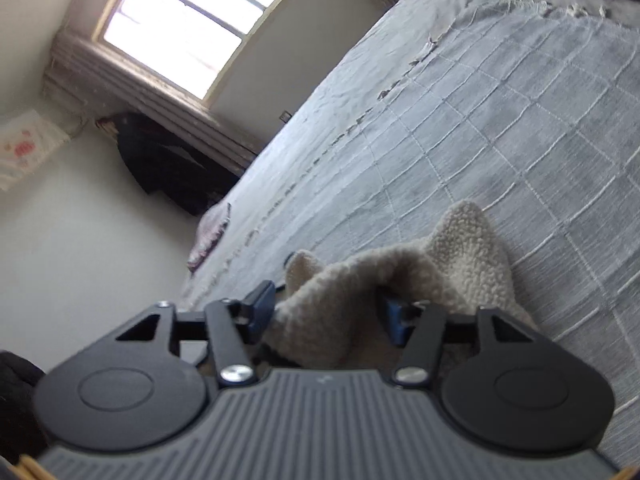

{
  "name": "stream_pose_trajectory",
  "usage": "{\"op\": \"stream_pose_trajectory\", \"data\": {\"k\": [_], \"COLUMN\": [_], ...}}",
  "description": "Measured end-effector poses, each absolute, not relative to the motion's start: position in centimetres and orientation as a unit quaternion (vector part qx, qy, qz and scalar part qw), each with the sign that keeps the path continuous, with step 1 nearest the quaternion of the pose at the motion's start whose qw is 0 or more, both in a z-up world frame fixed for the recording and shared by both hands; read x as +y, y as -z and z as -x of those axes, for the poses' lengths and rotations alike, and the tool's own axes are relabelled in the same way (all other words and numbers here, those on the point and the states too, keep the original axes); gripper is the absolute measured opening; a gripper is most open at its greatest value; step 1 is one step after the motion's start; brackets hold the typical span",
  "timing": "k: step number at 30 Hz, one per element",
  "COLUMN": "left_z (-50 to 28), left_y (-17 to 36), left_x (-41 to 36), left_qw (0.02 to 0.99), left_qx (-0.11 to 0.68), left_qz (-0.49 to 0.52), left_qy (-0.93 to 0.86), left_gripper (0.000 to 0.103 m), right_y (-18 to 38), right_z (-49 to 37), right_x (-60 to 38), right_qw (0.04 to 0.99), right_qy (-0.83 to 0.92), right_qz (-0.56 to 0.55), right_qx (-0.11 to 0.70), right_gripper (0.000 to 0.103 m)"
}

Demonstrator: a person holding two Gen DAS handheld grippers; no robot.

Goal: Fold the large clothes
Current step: 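Lift the hem with both grippers, fold it onto the collar, open both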

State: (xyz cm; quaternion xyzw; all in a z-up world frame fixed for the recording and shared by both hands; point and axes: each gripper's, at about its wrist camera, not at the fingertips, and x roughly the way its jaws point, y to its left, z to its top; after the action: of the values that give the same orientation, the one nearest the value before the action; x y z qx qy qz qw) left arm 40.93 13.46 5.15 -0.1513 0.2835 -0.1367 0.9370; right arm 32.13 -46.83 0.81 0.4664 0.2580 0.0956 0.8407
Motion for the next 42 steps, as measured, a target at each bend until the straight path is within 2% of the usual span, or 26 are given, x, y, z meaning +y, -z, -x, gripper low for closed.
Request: {"op": "stream_pose_trajectory", "data": {"k": [2,5,8,9,10,13,14,15,17,19,22,26,29,32,35,36,37,39,40,41,42], "left_z": [-40.9,-41.0,-41.5,-41.7,-41.9,-42.7,-42.8,-42.7,-42.0,-41.0,-40.8,-43.4,-46.5,-48.7,-49.1,-48.7,-48.0,-46.3,-45.4,-44.8,-44.2], "left_y": [-5.1,-4.3,-2.7,-2.2,-1.7,-0.1,0.5,0.8,0.7,-0.6,-2.6,-2.9,-0.2,5.1,4.7,4.4,3.8,2.7,2.1,1.7,1.3], "left_x": [13.8,13.5,12.7,12.3,11.9,11.2,11.0,11.1,11.5,12.3,13.2,11.5,9.8,8.1,8.3,8.4,8.7,9.4,9.9,10.2,10.4], "left_qw": [0.939,0.946,0.943,0.942,0.941,0.938,0.939,0.941,0.948,0.958,0.965,0.972,0.971,0.96,0.959,0.96,0.962,0.965,0.966,0.965,0.965], "left_qx": [0.287,0.287,0.297,0.299,0.301,0.316,0.316,0.313,0.292,0.254,0.212,0.189,0.216,0.276,0.281,0.279,0.271,0.257,0.253,0.252,0.25], "left_qz": [0.132,0.083,0.049,0.042,0.036,0.023,0.019,0.018,0.035,0.062,0.096,0.082,0.064,0.005,0.004,0.0,-0.001,0.009,0.016,0.019,0.021], "left_qy": [0.134,0.131,0.141,0.146,0.151,0.142,0.133,0.127,0.119,0.114,0.118,0.111,0.082,0.05,0.042,0.038,0.037,0.045,0.056,0.067,0.076], "left_gripper": [0.092,0.092,0.089,0.083,0.07,0.042,0.036,0.017,0.012,0.011,0.011,0.012,0.013,0.019,0.029,0.036,0.043,0.054,0.057,0.058,0.058], "right_y": [-1.3,-2.8,-3.8,-3.7,-3.4,-2.1,-1.5,-0.6,0.9,0.9,-1.1,-2.6,-1.8,1.1,3.9,3.7,3.3,2.2,1.5,1.0,0.3], "right_z": [-31.4,-31.0,-32.0,-32.8,-33.6,-36.4,-37.3,-38.0,-38.5,-37.0,-34.6,-35.4,-37.9,-40.3,-41.6,-41.6,-41.4,-40.4,-39.7,-38.9,-38.0], "right_x": [-47.4,-46.9,-43.8,-42.2,-40.9,-38.4,-37.9,-37.3,-36.6,-36.6,-39.7,-41.5,-41.1,-40.7,-39.8,-39.5,-39.2,-38.8,-38.7,-38.6,-38.5], "right_qw": [0.85,0.894,0.941,0.949,0.952,0.954,0.953,0.95,0.943,0.957,0.972,0.972,0.969,0.957,0.941,0.941,0.941,0.945,0.948,0.951,0.957], "right_qy": [-0.08,-0.057,-0.065,-0.068,-0.07,-0.047,-0.036,-0.022,0.008,0.033,0.076,0.093,0.109,0.119,0.128,0.13,0.132,0.13,0.123,0.111,0.095], "right_qz": [-0.467,-0.387,-0.225,-0.166,-0.125,-0.045,-0.031,-0.018,-0.001,0.004,-0.056,-0.076,-0.052,-0.035,-0.009,0.0,0.008,0.018,0.015,0.009,0.001], "right_qx": [0.229,0.221,0.245,0.26,0.272,0.294,0.3,0.312,0.332,0.287,0.217,0.201,0.218,0.263,0.312,0.312,0.31,0.3,0.293,0.287,0.274], "right_gripper": [0.081,0.081,0.071,0.069,0.068,0.065,0.058,0.04,0.013,0.009,0.008,0.008,0.008,0.008,0.01,0.011,0.014,0.03,0.037,0.053,0.058]}}
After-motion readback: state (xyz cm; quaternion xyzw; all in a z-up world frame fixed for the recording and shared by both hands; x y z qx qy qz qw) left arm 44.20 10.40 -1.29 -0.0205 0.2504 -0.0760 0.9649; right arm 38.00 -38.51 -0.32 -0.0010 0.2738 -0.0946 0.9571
